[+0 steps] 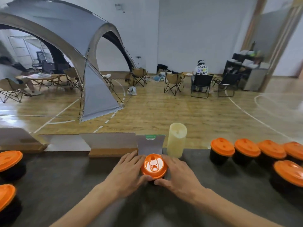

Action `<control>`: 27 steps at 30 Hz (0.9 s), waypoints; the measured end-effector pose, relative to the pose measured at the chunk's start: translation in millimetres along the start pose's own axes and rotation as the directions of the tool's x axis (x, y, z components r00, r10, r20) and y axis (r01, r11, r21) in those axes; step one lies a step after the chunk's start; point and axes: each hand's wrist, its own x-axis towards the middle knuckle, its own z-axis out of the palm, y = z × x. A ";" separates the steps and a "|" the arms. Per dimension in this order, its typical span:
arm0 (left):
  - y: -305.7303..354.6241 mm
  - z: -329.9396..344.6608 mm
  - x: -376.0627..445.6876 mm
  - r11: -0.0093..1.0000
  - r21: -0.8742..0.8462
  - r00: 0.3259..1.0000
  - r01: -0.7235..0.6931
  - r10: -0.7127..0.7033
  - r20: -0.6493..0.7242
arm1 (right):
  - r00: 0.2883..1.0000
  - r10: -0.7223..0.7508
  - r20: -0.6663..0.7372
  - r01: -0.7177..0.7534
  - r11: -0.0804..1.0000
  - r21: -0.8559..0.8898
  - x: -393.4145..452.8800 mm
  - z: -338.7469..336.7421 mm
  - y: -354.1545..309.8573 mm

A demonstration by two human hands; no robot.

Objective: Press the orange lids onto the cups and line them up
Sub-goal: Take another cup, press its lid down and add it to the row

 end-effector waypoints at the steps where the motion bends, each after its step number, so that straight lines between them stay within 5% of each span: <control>1: 12.9 2.8 8.8 1.000 -0.002 1.000 -0.028 0.028 -0.004 | 0.999 0.031 -0.018 -0.031 1.000 -0.004 -9.3 -8.9 9.2; 8: 81.8 14.1 51.5 0.982 -0.015 0.982 -0.188 0.188 -0.014 | 0.984 0.172 -0.053 -0.174 0.984 -0.030 -57.2 -51.3 55.2; 18: 110.8 27.8 54.2 0.976 -0.195 0.994 -0.102 0.105 0.008 | 0.973 0.228 -0.020 -0.228 0.974 0.010 -69.4 -53.9 73.4; 27: 114.6 22.6 52.3 0.984 -0.101 0.985 -0.144 0.133 -0.114 | 0.954 0.183 0.237 -0.230 0.954 0.191 -36.8 -101.3 99.1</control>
